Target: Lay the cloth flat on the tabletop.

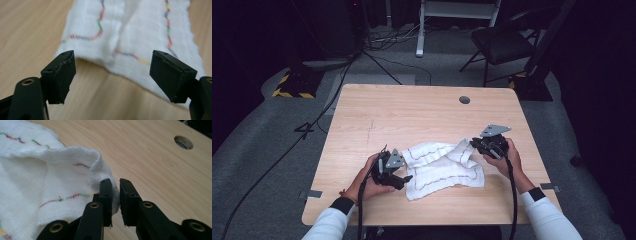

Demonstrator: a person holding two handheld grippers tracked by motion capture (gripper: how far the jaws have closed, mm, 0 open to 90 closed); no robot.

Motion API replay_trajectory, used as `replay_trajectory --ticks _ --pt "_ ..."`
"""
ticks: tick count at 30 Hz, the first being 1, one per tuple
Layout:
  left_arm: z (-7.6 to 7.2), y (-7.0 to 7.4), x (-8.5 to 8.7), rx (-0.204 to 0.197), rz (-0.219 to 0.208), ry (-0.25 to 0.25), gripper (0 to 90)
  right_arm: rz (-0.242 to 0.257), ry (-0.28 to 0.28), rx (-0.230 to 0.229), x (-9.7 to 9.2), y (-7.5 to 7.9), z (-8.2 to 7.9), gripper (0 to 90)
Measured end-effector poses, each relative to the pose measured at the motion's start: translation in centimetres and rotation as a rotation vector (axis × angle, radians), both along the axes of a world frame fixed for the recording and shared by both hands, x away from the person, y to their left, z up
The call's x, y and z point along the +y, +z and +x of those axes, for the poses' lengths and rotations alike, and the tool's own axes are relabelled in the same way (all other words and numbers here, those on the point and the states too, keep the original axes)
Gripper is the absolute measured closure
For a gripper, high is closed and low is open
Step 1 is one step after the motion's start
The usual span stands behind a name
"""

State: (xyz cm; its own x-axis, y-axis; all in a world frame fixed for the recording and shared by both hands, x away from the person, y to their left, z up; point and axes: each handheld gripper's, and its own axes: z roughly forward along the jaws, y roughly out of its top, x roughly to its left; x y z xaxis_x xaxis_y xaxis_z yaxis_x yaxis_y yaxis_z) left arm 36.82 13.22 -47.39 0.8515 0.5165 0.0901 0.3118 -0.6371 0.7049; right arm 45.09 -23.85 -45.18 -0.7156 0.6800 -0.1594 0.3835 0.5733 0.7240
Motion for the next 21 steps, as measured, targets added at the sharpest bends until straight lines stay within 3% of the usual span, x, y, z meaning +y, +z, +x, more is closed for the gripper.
replay_trajectory --ticks 2,4,6,10,11,15,18,21 --pt "1.2 0.1 -0.9 -0.044 0.007 0.013 21.4 -0.021 -0.029 0.017 -0.3 -0.5 0.5 73.0" --pt "1.9 0.1 -1.5 -0.06 0.025 0.007 22.2 -0.008 -0.045 0.038 -0.8 -0.9 0.9 68.0" --pt "2.3 -0.1 -1.7 -0.059 0.028 -0.001 22.1 0.007 -0.056 0.051 -1.1 -1.1 1.2 63.3" --pt "3.0 -0.3 -1.8 -0.053 0.032 -0.023 26.0 0.037 -0.024 0.074 -1.2 -1.2 1.3 56.2" --pt "3.0 -0.4 -1.8 -0.05 0.034 -0.042 28.9 0.071 0.017 0.079 -1.0 -1.2 1.1 54.0" --pt "3.1 -0.6 -1.9 -0.051 0.039 -0.048 30.8 0.088 0.06 0.087 -0.6 -1.2 0.9 47.8" --pt "3.8 -0.7 -2.1 -0.019 0.024 -0.053 36.3 0.07 0.035 0.086 -0.2 -1.7 1.2 47.3" --pt "4.1 -0.9 -2.3 -0.022 0.034 -0.07 50.0 0.043 0.017 0.102 0.4 -2.6 1.6 51.3"
